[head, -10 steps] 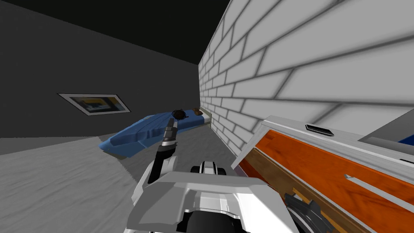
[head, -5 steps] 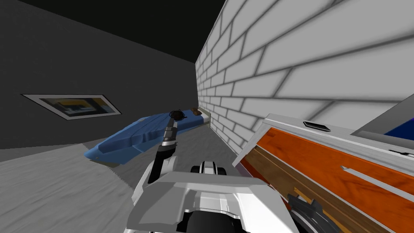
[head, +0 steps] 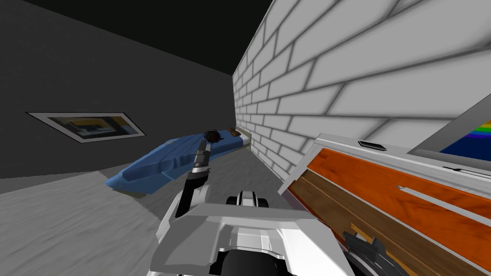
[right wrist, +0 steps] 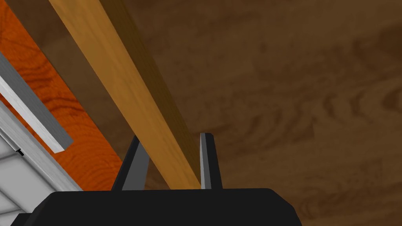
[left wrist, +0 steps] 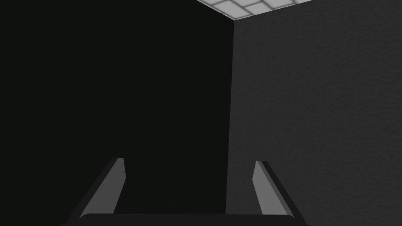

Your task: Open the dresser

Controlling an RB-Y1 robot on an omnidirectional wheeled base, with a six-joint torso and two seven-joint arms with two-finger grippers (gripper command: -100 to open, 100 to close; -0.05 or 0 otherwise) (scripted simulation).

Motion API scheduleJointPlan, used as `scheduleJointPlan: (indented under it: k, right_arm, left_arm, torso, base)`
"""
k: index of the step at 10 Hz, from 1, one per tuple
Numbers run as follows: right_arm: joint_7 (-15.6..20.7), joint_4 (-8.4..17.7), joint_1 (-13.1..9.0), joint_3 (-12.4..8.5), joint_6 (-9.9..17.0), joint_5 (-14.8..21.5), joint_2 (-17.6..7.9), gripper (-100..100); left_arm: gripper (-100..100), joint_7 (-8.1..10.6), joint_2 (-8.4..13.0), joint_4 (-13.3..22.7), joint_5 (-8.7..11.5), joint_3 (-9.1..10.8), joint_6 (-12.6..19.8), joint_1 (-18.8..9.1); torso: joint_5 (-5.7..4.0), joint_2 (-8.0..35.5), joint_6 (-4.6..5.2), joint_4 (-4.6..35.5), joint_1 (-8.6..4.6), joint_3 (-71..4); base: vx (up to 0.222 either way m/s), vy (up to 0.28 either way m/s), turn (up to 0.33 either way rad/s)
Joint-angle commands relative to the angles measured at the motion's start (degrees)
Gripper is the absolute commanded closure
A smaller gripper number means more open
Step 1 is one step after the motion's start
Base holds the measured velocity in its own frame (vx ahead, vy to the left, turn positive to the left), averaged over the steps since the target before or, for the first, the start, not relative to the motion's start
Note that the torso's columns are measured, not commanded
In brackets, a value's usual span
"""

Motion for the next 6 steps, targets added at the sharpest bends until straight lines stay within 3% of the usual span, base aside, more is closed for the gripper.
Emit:
scheduleJointPlan:
  k: [1, 6]
  right_arm:
    - [-0.2, -1.5, 0.9, -1.8, -3.1, -2.1, -3.9, -100]
    - [-0.4, -3.9, 2.3, -4.8, -8.3, -5.6, -10.4, -100]
  left_arm:
    - [0, 0.00, 0.0, 0.0, 0.0, 0.00, 0.0, 0.0]
    - [0, 0.00, 0.0, 0.0, 0.0, 0.01, 0.0, 0.0]
  torso:
    - [0.13, -0.1, 0.11, 0.0, -0.20, -0.1]
    - [0.54, 0.3, 0.38, 0.0, 0.27, -0.1]
  base:
    - [-0.016, 0.135, 0.006]
    - [0.000, 0.090, -0.002]
